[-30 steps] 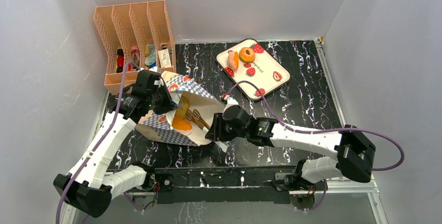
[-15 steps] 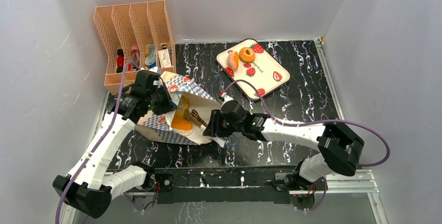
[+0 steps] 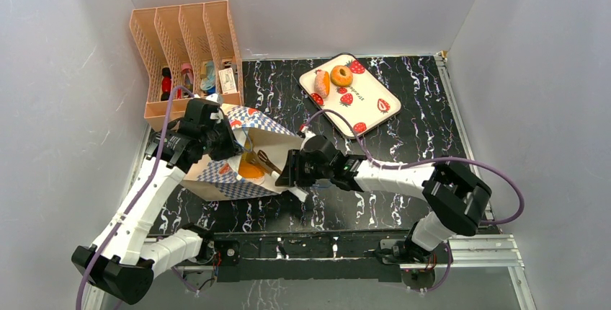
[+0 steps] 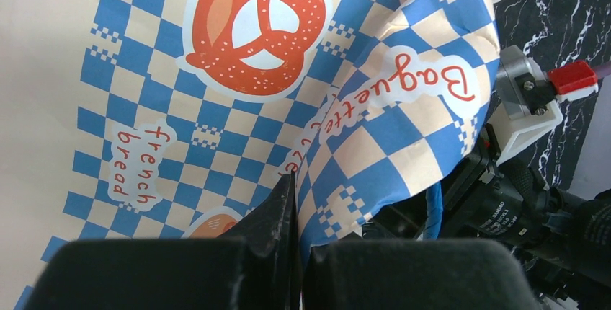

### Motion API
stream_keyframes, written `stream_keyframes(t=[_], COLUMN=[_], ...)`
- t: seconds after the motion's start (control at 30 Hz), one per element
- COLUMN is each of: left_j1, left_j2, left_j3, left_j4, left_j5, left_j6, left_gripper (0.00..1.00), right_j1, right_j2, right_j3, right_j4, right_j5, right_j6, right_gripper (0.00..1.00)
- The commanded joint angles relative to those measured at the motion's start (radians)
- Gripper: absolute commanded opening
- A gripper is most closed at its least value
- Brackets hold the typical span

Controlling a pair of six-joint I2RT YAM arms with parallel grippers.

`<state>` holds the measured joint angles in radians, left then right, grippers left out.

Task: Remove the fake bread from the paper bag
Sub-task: Pick up the fake bread from the paper bag.

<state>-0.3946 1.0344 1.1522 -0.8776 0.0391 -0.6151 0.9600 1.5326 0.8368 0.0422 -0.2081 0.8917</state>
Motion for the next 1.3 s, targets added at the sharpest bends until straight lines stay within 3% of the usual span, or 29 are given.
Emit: stream_keyframes(t=[0.0,0.27,0.73,1.13,1.27], left_j1=[0.003,0.002,0.002,0.002,0.002], left_j2=[-0.017,-0.018,-0.031,-0.067,-0.072], left_j3=[0.013,0.006,-0.005,-0.041,-0.048], left_j4=[-0.014,-0.057,-0.052,-0.060,-0.064], left_j5=[0.073,0.076,0.112,0.018,-0.013], left_j6=[0.025,0.065,0.057,0.018,0.010], left_gripper=[0.00,0.00,0.00,0.00,0.00], right_j1=[-0.007,-0.009,-0.018,-0.026,-0.026], right_j2=[0.012,0.039,0.117,0.060,0.028], right_j3=[0.047,0.079,0.118,0.109,0.088], right_j4=[0.173,0.226,0.231,0.154,0.142], right_j5=[-0.085,-0.172,-0.195,-0.179,-0.169], right_j6=[-0.033,-0.069,-0.089,-0.121,-0.121], right_gripper=[0.36,0.36,0.35,0.01,0.00])
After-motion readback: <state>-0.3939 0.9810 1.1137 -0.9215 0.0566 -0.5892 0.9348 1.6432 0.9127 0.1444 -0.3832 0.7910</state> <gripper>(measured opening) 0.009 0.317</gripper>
